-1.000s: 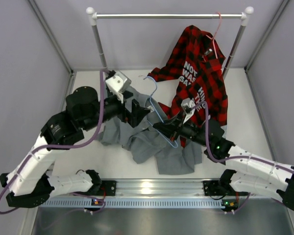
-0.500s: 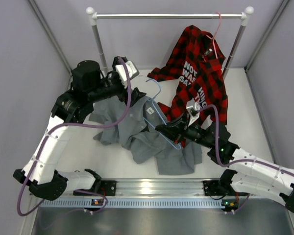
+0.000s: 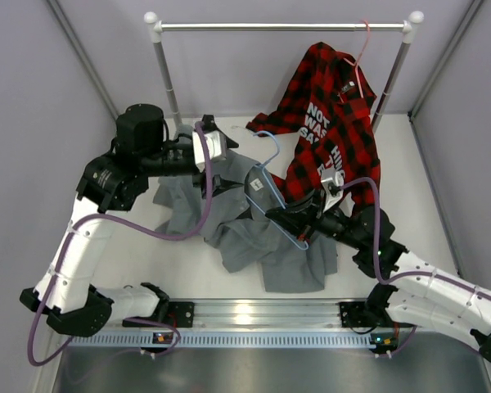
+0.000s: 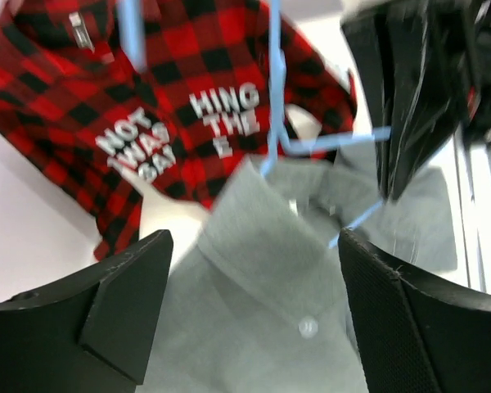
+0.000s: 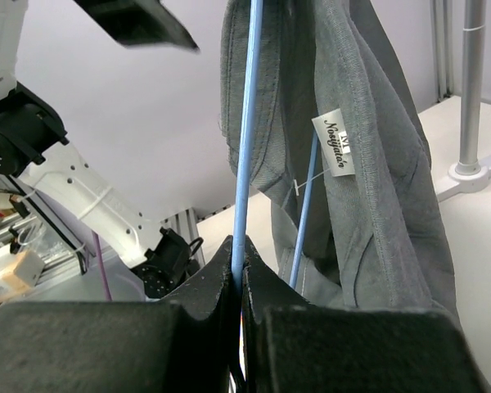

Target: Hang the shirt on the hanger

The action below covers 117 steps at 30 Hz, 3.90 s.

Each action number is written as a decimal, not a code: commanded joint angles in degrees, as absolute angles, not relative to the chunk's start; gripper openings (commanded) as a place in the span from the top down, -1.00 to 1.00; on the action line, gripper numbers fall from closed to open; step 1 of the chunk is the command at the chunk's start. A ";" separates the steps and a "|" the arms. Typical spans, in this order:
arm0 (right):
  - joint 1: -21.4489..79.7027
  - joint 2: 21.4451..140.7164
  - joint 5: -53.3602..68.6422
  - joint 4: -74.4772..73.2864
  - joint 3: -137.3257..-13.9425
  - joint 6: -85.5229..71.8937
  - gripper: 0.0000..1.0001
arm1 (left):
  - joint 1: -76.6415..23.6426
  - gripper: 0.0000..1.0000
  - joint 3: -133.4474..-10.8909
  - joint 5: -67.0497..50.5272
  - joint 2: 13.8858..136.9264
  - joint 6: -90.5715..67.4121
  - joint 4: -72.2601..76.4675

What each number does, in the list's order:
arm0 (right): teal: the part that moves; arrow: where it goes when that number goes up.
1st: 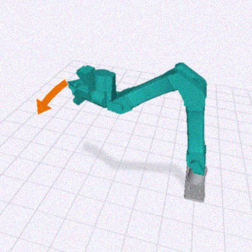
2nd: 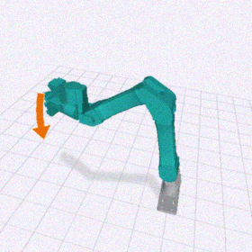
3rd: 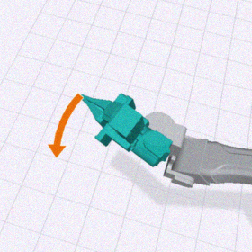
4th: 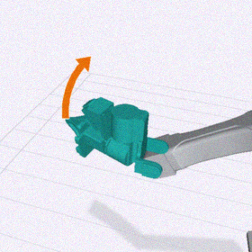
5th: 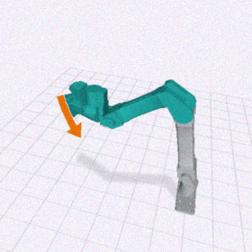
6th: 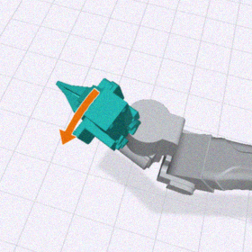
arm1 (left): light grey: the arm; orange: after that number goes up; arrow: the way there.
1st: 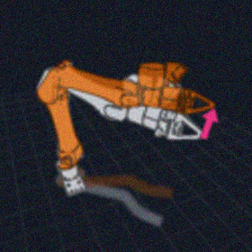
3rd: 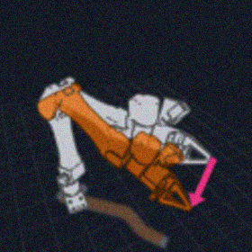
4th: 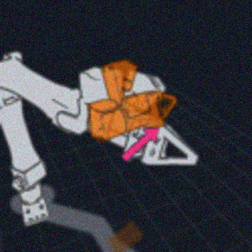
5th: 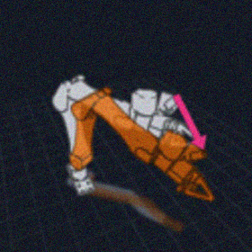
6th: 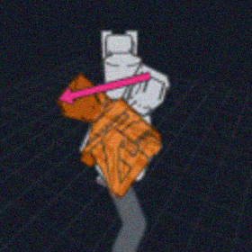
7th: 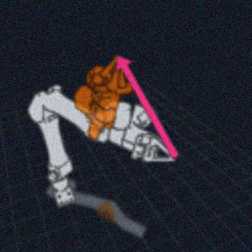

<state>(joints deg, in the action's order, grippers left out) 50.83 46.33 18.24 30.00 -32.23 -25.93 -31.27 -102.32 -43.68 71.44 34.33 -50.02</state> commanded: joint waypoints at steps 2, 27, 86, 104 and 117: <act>50.19 44.30 19.69 33.75 -32.78 -25.14 1.00 | -31.11 -0.69 -97.31 -38.77 69.43 45.09 -53.53; 50.27 45.88 26.28 29.88 -37.18 -23.38 1.00 | -31.73 0.17 -94.66 -52.20 69.61 47.29 -47.37; 64.41 46.76 -21.26 36.91 -13.98 -60.74 -0.01 | -32.25 1.00 -68.91 -11.25 53.00 0.26 -14.06; 67.50 46.59 -21.27 37.89 -15.03 -58.10 0.04 | -32.17 1.00 -67.76 -7.04 55.72 -2.99 -12.92; 67.41 46.22 -24.17 34.81 -15.82 -57.57 -0.12 | -32.25 1.00 -67.85 -8.52 55.72 -4.57 -12.92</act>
<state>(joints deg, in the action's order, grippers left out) 66.39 45.17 -21.61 32.99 -14.48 -58.50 -32.23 -67.37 -7.88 56.53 -3.14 -18.02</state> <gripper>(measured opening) 0.560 0.081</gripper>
